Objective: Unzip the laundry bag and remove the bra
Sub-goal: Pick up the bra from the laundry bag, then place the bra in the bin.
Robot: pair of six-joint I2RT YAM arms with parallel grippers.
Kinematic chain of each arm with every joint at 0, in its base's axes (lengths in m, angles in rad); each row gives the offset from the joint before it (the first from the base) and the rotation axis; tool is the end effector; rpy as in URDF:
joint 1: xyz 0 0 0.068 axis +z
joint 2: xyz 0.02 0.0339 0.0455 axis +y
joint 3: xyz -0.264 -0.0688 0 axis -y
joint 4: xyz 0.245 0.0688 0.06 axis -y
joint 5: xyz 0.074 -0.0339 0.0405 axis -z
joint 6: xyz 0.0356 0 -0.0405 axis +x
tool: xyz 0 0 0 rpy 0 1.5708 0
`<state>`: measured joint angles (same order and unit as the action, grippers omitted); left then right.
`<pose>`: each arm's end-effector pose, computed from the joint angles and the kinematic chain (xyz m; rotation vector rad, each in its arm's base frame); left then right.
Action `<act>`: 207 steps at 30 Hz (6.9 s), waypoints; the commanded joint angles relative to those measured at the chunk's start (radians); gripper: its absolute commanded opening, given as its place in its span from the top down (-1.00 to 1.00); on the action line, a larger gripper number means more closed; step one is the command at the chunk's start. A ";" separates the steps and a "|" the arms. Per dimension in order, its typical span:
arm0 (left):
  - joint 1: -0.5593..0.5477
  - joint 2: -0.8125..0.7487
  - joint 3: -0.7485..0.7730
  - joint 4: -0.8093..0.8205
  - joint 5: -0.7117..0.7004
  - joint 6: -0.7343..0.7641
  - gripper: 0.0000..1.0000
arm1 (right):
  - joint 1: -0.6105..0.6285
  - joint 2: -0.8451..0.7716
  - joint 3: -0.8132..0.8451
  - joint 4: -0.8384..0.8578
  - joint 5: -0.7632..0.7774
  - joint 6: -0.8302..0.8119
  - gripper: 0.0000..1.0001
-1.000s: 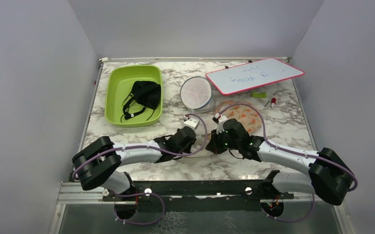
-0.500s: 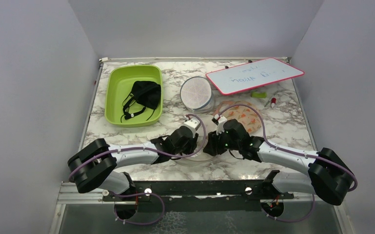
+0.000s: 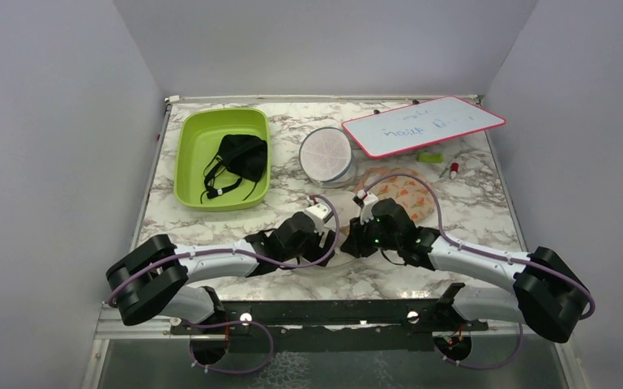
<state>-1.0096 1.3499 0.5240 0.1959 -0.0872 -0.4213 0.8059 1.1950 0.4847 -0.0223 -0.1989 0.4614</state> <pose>0.1414 -0.2191 0.1672 0.6147 2.2042 -0.6877 0.1535 0.1700 0.1720 -0.5264 2.3914 0.8419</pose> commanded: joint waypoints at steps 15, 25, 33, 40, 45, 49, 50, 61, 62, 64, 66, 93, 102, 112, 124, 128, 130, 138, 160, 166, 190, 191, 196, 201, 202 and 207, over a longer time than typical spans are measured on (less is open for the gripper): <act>-0.047 0.129 0.059 0.058 0.050 0.064 -0.53 | 0.005 -0.021 -0.029 0.032 -0.016 0.008 0.83; -0.052 0.154 0.041 0.008 -0.071 0.037 0.19 | 0.006 -0.012 -0.059 0.034 -0.023 0.013 0.83; -0.052 0.070 0.030 0.000 -0.054 0.011 0.53 | 0.005 0.008 -0.084 0.013 -0.019 0.033 0.80; -0.052 0.059 0.048 0.015 0.053 0.029 0.57 | 0.006 0.021 -0.083 0.044 -0.026 0.057 0.80; -0.053 0.056 0.053 0.021 0.103 0.046 0.28 | 0.005 -0.003 -0.086 0.068 -0.040 0.069 0.80; -0.058 0.082 0.068 0.027 0.112 0.059 0.18 | 0.006 -0.021 -0.092 0.072 -0.046 0.067 0.80; -0.062 0.091 0.075 0.034 0.117 0.061 0.13 | 0.006 -0.022 -0.093 0.070 -0.046 0.066 0.80; -0.081 0.173 0.125 0.055 0.027 0.032 0.32 | 0.006 -0.032 -0.097 0.068 -0.051 0.069 0.80; -0.081 0.176 0.125 0.053 0.020 0.034 0.37 | 0.006 -0.032 -0.097 0.066 -0.051 0.067 0.81; -0.083 0.180 0.124 0.056 0.026 0.036 0.39 | 0.006 -0.034 -0.096 0.061 -0.047 0.066 0.81; -0.082 0.186 0.127 0.058 0.033 0.038 0.38 | 0.006 -0.037 -0.098 0.061 -0.047 0.068 0.80; -0.082 -0.032 0.120 -0.038 0.042 0.096 1.00 | 0.005 -0.041 -0.068 0.019 0.040 0.095 0.75; -0.081 -0.137 0.071 0.001 0.116 0.129 1.00 | 0.005 -0.100 -0.012 -0.051 0.120 0.085 0.70; -0.081 -0.159 0.007 0.103 0.169 0.150 1.00 | 0.005 -0.111 0.050 -0.095 0.178 0.059 0.53; -0.082 -0.306 -0.135 0.428 0.130 0.195 1.00 | 0.006 -0.080 0.041 -0.050 0.094 0.038 0.72; -0.083 -0.339 -0.140 0.471 0.077 0.213 1.00 | 0.005 -0.090 0.039 -0.031 0.076 0.029 0.76; -0.083 -0.329 -0.132 0.511 0.035 0.219 1.00 | 0.006 -0.088 0.039 -0.016 0.059 0.027 0.79; -0.082 -0.234 -0.058 0.507 -0.059 0.247 1.00 | 0.005 -0.125 0.043 -0.037 0.081 0.022 0.79; -0.023 -0.361 0.256 0.040 -0.184 0.113 1.00 | 0.005 -0.075 0.044 -0.025 0.088 0.002 0.81; 0.113 -0.328 0.430 -0.096 -0.089 0.161 1.00 | 0.006 -0.066 0.034 0.003 0.069 0.006 0.84; 0.622 -0.166 0.737 -0.334 -0.301 0.125 1.00 | 0.006 -0.101 0.012 0.022 0.047 -0.006 0.85; 0.629 -0.164 0.721 -0.341 -0.307 0.127 1.00 | 0.006 -0.103 0.017 0.018 0.048 -0.010 0.85; 0.710 -0.135 0.640 -0.357 -0.322 0.115 1.00 | 0.005 -0.113 0.025 0.014 0.040 -0.021 0.85; 0.897 -0.072 0.576 -0.374 -0.143 -0.040 1.00 | 0.005 -0.094 0.032 0.031 0.015 -0.029 0.85; 0.913 -0.062 0.570 -0.387 -0.138 -0.064 1.00 | 0.006 -0.090 0.032 0.036 0.008 -0.031 0.85; 0.928 -0.065 0.503 -0.390 -0.235 -0.091 1.00 | 0.006 -0.073 0.041 0.058 -0.021 -0.033 0.85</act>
<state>-0.0830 1.3094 1.0649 -0.2058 -0.2924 -0.4519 0.8059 1.1084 0.4892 -0.0174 -0.1734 0.4442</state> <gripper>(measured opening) 0.053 0.079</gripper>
